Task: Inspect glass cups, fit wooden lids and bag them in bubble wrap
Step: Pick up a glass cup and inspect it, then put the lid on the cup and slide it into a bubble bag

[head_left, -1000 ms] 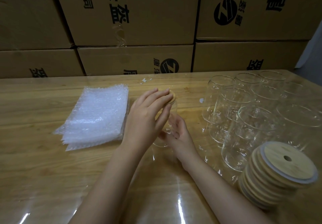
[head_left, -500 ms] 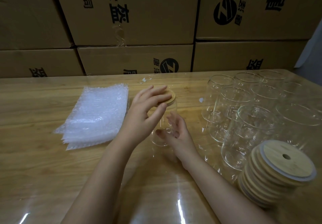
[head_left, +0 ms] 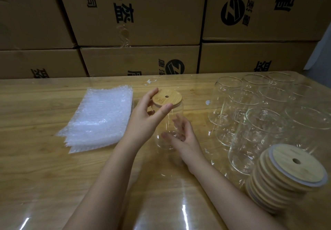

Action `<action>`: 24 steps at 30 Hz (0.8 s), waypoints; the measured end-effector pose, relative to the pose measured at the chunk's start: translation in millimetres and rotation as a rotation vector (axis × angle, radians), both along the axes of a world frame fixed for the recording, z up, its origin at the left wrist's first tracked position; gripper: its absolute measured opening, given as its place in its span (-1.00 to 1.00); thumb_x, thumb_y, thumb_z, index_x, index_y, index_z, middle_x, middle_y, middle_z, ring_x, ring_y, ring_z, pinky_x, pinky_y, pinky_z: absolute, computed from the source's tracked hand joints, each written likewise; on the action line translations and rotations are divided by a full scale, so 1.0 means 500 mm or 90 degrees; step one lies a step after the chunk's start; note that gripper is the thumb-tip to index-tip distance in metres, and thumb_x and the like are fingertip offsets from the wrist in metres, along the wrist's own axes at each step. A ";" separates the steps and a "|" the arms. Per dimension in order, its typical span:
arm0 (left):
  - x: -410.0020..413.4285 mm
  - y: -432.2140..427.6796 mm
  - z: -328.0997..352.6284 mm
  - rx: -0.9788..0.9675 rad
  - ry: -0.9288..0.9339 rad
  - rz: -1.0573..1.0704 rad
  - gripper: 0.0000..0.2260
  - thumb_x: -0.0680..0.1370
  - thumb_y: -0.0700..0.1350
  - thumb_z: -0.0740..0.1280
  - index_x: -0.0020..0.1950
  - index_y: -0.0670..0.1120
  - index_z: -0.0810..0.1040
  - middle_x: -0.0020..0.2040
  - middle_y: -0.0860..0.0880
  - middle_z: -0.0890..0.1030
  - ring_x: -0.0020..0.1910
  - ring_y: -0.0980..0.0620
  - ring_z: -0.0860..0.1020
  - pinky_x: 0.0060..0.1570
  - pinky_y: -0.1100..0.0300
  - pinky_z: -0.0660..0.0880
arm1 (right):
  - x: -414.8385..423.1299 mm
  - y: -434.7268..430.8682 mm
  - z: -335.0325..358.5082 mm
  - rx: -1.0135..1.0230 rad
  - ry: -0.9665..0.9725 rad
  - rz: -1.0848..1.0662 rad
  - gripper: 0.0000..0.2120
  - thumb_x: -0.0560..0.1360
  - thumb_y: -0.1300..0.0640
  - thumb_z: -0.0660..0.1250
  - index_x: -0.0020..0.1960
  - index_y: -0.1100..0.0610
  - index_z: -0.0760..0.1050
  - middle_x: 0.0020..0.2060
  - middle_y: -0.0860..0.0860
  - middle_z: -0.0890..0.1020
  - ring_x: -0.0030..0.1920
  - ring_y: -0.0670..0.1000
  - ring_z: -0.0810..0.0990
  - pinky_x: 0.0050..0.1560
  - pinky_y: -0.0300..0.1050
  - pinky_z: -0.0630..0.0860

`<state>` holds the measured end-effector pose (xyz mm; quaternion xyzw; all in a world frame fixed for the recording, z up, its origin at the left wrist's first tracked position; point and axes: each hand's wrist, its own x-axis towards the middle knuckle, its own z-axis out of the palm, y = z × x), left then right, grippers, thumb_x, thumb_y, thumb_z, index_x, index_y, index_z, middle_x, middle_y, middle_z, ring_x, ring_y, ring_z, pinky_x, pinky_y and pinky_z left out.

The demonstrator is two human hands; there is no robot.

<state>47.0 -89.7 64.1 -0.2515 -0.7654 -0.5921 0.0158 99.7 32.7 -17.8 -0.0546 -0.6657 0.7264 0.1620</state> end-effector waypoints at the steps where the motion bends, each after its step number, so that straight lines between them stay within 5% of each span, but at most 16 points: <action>1: -0.005 -0.004 0.001 0.014 -0.015 -0.012 -0.35 0.33 0.34 0.37 0.38 0.16 0.40 0.23 0.12 0.53 0.22 0.17 0.49 0.11 0.29 0.45 | 0.000 0.000 0.000 0.000 0.001 -0.001 -0.20 0.22 -0.06 0.51 0.39 -0.11 0.26 0.34 -0.12 0.43 0.26 -0.37 0.35 0.04 -0.55 0.38; 3: -0.018 -0.022 0.005 0.065 -0.053 -0.009 -0.37 0.37 0.35 0.32 0.37 0.10 0.44 0.19 0.22 0.54 0.18 0.26 0.51 0.12 0.28 0.48 | -0.002 0.001 -0.003 0.004 0.001 -0.007 -0.26 0.30 0.04 0.53 0.38 -0.10 0.26 0.34 -0.12 0.43 0.27 -0.36 0.35 0.09 -0.52 0.37; 5: -0.040 -0.059 0.001 -0.022 0.016 0.084 -0.45 0.46 0.27 0.29 0.37 0.02 0.45 0.19 0.21 0.55 0.14 0.29 0.51 0.07 0.35 0.46 | -0.003 0.002 -0.006 0.016 0.003 -0.012 -0.32 0.37 0.13 0.52 0.37 -0.12 0.26 0.33 -0.15 0.44 0.29 -0.34 0.36 0.17 -0.49 0.34; 8: -0.077 -0.136 -0.017 -0.485 0.263 0.267 -0.61 0.56 0.08 0.31 0.33 -0.07 0.49 0.25 -0.02 0.56 0.19 -0.03 0.52 0.07 0.06 0.47 | -0.004 0.003 -0.010 0.021 0.003 -0.009 -0.37 0.40 0.16 0.50 0.31 -0.17 0.28 0.28 -0.23 0.44 0.34 -0.25 0.36 0.22 -0.42 0.36; 10: -0.089 -0.173 -0.020 -0.636 0.247 0.279 -0.62 0.57 0.04 0.31 0.34 -0.08 0.49 0.26 -0.07 0.55 0.18 -0.11 0.52 0.06 -0.02 0.47 | -0.004 0.004 -0.010 0.013 0.006 -0.006 -0.43 0.41 0.21 0.49 0.24 -0.20 0.31 0.27 -0.23 0.44 0.33 -0.26 0.38 0.17 -0.43 0.41; 17: -0.084 -0.231 0.006 -0.596 -0.036 0.105 -0.29 0.36 0.22 0.47 0.45 0.11 0.33 0.45 0.09 0.35 0.40 0.03 0.34 0.27 0.12 0.30 | -0.003 0.002 -0.009 0.016 0.010 -0.008 -0.42 0.42 0.23 0.48 0.26 -0.16 0.30 0.29 -0.21 0.44 0.33 -0.29 0.36 0.09 -0.55 0.35; 19: -0.084 -0.234 0.010 -0.632 -0.011 0.105 -0.41 0.41 0.11 0.49 0.39 0.11 0.40 0.42 0.08 0.39 0.37 0.04 0.36 0.23 0.18 0.31 | -0.004 0.004 -0.012 0.020 0.008 -0.010 -0.39 0.42 0.23 0.48 0.30 -0.14 0.28 0.29 -0.21 0.44 0.31 -0.33 0.35 0.05 -0.57 0.34; 22: -0.085 -0.232 0.017 -0.612 0.044 0.140 -0.82 0.53 -0.10 0.40 0.11 0.08 0.59 0.18 0.04 0.61 0.04 0.10 0.52 -0.02 0.23 0.37 | -0.006 0.005 -0.016 0.014 0.003 -0.003 -0.37 0.41 0.20 0.49 0.32 -0.16 0.27 0.28 -0.23 0.44 0.30 -0.36 0.35 0.07 -0.55 0.36; 24: -0.087 -0.232 0.019 -0.588 0.085 0.191 -0.88 0.56 -0.15 0.35 0.02 0.04 0.63 0.03 0.01 0.66 -0.10 0.08 0.52 -0.11 0.17 0.43 | -0.008 0.007 -0.019 0.015 0.004 -0.006 -0.35 0.40 0.19 0.49 0.35 -0.14 0.26 0.28 -0.23 0.44 0.33 -0.32 0.35 0.06 -0.55 0.37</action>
